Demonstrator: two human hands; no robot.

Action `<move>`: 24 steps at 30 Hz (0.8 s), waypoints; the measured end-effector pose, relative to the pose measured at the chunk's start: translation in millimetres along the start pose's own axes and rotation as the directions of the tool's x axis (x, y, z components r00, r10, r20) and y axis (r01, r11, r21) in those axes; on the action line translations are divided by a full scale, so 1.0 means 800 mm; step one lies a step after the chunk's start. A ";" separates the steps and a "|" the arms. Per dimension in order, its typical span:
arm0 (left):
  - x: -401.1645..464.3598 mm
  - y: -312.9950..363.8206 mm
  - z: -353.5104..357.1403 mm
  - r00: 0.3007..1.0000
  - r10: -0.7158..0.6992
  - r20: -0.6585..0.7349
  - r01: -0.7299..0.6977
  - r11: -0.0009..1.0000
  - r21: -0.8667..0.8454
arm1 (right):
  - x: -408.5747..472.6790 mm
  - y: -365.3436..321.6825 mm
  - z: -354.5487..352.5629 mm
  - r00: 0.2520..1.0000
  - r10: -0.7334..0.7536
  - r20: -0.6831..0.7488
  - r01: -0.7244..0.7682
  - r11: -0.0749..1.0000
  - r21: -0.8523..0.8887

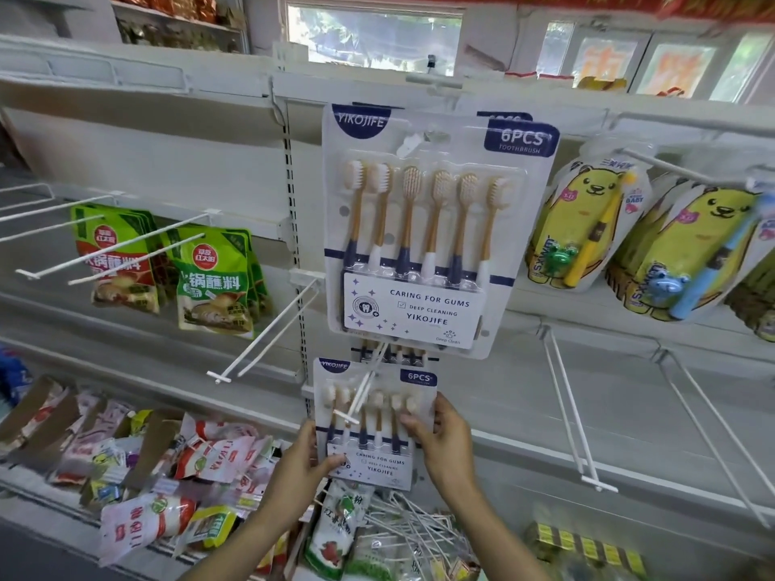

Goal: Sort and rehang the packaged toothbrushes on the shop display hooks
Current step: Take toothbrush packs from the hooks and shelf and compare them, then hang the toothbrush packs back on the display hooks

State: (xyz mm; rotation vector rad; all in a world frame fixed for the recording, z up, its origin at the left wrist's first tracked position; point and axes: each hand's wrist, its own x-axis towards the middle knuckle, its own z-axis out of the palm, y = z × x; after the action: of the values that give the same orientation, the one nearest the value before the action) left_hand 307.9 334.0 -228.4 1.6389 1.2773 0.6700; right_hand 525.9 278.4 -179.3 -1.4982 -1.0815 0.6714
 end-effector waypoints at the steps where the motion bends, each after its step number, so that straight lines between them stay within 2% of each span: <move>1: 0.012 0.002 0.000 1.000 0.000 0.003 -0.001 0.999 0.037 | 0.010 -0.001 0.000 1.000 0.003 -0.015 -0.003 1.000 0.001; 5: 0.054 0.024 0.004 0.999 0.038 -0.013 -0.034 0.973 0.226 | 0.054 -0.001 0.001 0.997 0.053 -0.061 -0.053 0.999 -0.004; 7: 0.083 0.021 0.008 1.000 0.014 -0.026 -0.007 0.966 0.258 | 0.077 0.000 0.001 0.991 0.081 -0.108 -0.092 0.990 -0.105; 10: 0.119 0.020 0.010 0.999 -0.043 -0.013 0.045 0.972 0.233 | 0.100 -0.004 0.004 0.989 0.111 -0.097 -0.109 0.994 0.023; 12: 0.131 0.036 0.009 1.000 0.017 0.014 -0.021 0.952 0.306 | 0.112 0.000 0.007 0.987 0.085 -0.133 -0.074 0.994 0.083; 16: 0.150 0.064 0.008 0.998 0.056 0.041 -0.068 0.904 0.421 | 0.130 0.027 0.008 0.983 -0.039 -0.181 0.039 0.999 -0.003; 21: 0.170 0.076 0.015 0.996 0.082 0.043 -0.093 0.889 0.449 | 0.140 0.036 0.008 0.966 -0.135 -0.219 0.118 0.989 -0.092; 23: 0.182 0.070 0.016 0.997 0.056 0.057 -0.075 0.903 0.423 | 0.140 0.037 0.011 0.970 -0.088 -0.226 0.086 0.996 -0.018; 24: 0.189 0.065 0.016 0.997 0.045 0.061 -0.066 0.908 0.413 | 0.138 0.038 0.013 0.983 -0.043 -0.177 0.057 0.996 0.075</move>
State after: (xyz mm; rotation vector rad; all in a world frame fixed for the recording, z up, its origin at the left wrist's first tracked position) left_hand 388.7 470.1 -205.0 2.0294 1.4086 0.4006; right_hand 571.0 383.0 -194.4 -1.4286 -0.9442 0.5309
